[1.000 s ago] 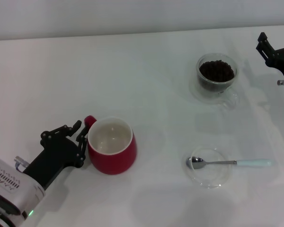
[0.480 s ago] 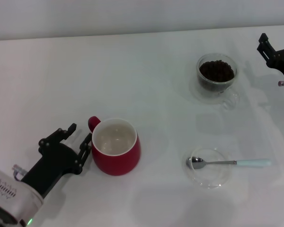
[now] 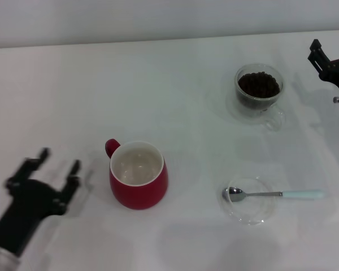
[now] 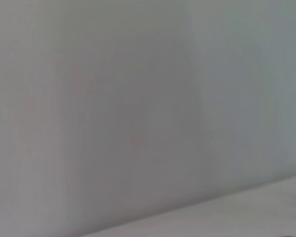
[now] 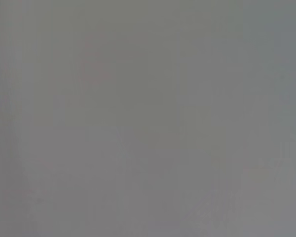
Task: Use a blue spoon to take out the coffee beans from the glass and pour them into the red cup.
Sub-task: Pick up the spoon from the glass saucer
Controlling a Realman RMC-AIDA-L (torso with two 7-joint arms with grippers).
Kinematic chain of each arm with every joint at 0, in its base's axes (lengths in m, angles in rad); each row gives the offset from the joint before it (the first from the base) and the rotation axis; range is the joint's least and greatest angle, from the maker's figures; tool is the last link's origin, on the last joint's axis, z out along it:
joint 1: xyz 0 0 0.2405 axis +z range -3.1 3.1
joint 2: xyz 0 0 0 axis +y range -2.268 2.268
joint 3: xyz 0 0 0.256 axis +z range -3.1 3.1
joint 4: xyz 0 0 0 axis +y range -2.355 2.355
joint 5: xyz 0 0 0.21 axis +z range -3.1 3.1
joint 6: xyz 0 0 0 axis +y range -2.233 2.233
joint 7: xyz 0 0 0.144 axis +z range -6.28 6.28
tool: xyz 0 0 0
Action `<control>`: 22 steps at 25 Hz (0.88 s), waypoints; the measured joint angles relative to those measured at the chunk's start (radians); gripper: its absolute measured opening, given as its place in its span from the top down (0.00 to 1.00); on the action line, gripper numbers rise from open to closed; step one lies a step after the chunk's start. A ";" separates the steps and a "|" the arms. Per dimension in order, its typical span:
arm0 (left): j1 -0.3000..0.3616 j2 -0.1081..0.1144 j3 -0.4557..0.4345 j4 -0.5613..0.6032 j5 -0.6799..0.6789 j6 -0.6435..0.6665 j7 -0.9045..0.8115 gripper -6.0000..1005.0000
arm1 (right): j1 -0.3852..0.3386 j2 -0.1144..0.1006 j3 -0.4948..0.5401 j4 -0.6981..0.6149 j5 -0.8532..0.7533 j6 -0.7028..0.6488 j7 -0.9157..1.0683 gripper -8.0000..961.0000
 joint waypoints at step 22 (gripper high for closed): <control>0.012 0.000 0.000 -0.123 -0.432 0.125 -0.322 0.26 | -0.216 -0.080 -0.012 0.367 -0.453 -0.523 0.990 0.12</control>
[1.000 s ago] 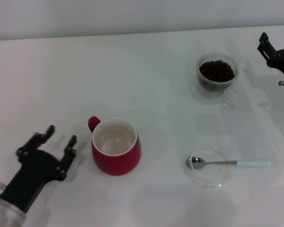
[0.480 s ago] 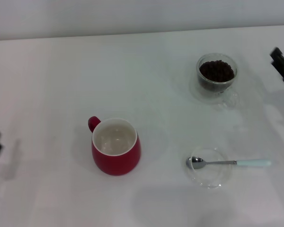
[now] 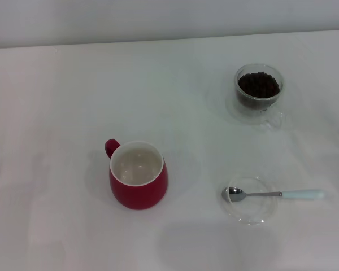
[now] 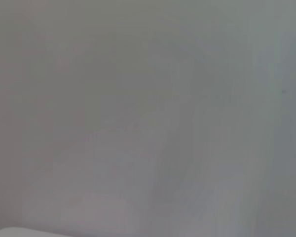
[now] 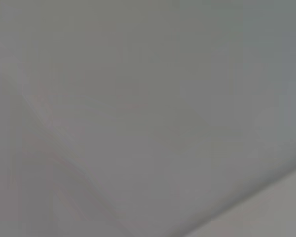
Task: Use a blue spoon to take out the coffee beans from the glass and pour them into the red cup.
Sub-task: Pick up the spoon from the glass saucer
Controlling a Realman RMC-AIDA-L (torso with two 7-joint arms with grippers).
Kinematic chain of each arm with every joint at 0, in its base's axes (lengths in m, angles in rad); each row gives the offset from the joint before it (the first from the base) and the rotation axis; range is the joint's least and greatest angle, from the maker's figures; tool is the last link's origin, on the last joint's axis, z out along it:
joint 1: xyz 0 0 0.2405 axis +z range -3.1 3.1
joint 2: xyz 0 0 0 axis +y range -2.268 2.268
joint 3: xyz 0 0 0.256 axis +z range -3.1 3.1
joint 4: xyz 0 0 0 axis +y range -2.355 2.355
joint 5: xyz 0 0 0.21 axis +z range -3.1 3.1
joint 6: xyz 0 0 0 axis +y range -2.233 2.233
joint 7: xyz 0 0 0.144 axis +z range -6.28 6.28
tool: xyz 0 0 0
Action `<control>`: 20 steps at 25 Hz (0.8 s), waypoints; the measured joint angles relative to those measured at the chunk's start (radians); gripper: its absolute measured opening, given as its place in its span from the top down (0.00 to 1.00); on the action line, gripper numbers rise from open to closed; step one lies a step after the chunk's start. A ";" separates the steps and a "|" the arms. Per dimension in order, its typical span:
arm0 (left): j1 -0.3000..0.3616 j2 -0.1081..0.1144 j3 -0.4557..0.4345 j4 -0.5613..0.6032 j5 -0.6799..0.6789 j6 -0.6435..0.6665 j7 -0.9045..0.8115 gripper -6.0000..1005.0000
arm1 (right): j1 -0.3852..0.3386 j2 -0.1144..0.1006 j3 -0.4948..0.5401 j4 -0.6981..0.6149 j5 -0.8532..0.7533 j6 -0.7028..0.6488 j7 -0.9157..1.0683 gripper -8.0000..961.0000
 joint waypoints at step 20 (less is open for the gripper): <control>-0.043 -0.002 0.002 0.007 -0.017 -0.009 -0.001 0.27 | 0.014 -0.077 -0.213 0.148 -0.386 -0.211 0.257 0.13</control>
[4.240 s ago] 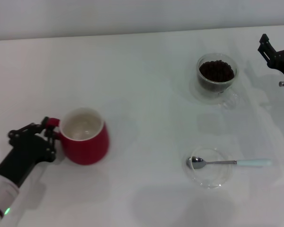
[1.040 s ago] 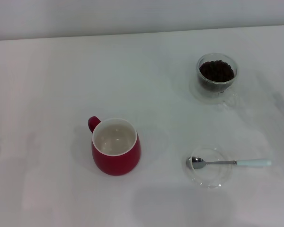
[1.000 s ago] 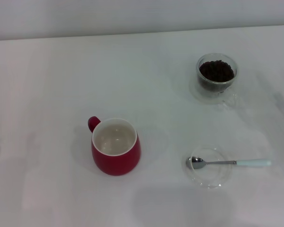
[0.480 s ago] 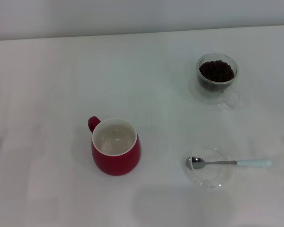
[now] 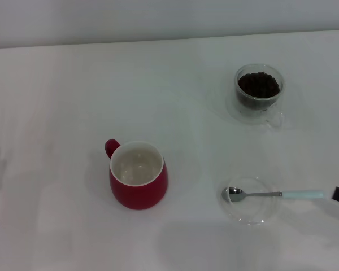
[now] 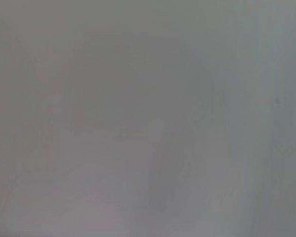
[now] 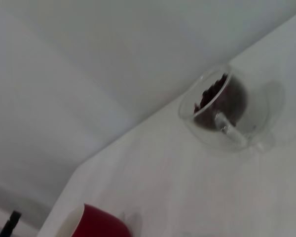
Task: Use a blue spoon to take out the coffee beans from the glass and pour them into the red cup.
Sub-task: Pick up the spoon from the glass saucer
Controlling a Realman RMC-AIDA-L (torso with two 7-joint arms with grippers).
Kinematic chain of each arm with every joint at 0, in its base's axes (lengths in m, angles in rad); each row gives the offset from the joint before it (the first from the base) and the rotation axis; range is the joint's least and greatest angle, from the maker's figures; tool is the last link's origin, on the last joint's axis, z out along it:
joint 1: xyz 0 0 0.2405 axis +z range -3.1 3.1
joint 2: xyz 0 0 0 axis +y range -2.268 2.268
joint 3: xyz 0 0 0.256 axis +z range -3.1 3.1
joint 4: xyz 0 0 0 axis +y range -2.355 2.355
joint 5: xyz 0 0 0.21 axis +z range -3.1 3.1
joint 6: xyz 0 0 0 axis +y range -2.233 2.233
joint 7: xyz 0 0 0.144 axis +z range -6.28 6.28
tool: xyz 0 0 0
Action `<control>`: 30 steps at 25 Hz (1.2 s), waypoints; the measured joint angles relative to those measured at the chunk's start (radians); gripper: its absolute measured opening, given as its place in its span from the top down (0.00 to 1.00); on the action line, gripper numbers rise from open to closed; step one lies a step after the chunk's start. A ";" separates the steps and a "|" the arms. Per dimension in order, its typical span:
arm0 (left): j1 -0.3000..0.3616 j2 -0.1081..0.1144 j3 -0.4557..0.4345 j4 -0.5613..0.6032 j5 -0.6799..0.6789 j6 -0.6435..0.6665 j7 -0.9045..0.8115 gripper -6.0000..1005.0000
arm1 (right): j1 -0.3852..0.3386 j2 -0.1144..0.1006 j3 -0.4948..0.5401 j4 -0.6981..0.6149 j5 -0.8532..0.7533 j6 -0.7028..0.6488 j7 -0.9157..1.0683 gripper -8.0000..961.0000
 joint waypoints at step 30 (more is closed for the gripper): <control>-0.006 0.001 0.009 0.005 0.033 -0.002 0.011 0.27 | 0.081 0.036 -0.088 -0.006 -0.006 0.106 0.066 0.39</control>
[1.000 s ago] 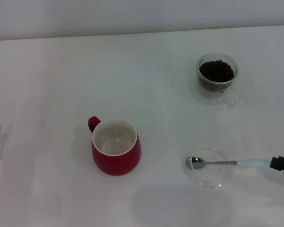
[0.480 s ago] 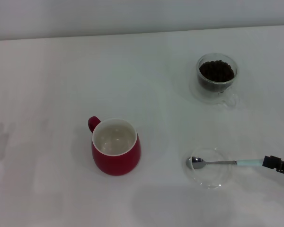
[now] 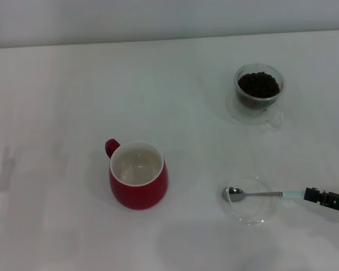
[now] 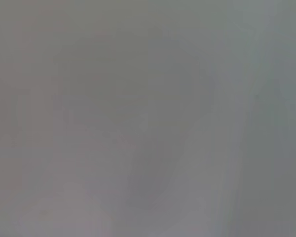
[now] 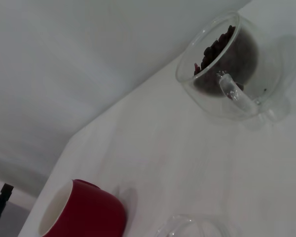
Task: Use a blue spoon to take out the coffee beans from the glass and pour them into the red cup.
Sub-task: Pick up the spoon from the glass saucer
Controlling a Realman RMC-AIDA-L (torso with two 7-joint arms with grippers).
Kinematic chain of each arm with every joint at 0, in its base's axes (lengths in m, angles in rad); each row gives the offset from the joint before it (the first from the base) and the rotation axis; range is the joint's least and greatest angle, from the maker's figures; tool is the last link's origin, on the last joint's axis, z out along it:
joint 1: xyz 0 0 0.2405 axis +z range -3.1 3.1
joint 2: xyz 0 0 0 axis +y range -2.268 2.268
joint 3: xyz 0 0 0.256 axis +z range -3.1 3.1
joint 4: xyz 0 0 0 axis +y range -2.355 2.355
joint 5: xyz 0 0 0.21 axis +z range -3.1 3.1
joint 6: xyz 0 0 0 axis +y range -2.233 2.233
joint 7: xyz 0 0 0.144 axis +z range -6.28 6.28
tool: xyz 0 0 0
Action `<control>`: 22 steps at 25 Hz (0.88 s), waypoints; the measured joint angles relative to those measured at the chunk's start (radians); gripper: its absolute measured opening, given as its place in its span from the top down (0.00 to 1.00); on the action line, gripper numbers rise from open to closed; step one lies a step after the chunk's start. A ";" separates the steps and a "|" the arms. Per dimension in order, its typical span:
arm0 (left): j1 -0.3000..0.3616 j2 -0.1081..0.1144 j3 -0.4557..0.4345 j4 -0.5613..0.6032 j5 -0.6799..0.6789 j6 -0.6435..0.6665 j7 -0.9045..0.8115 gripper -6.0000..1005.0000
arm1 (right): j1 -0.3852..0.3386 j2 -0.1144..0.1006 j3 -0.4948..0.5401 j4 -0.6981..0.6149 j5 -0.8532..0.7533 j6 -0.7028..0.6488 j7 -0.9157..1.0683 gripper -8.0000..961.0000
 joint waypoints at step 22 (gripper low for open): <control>0.004 0.000 0.000 0.000 0.000 0.002 -0.001 0.27 | 0.007 0.003 -0.005 0.004 -0.001 0.002 0.003 0.58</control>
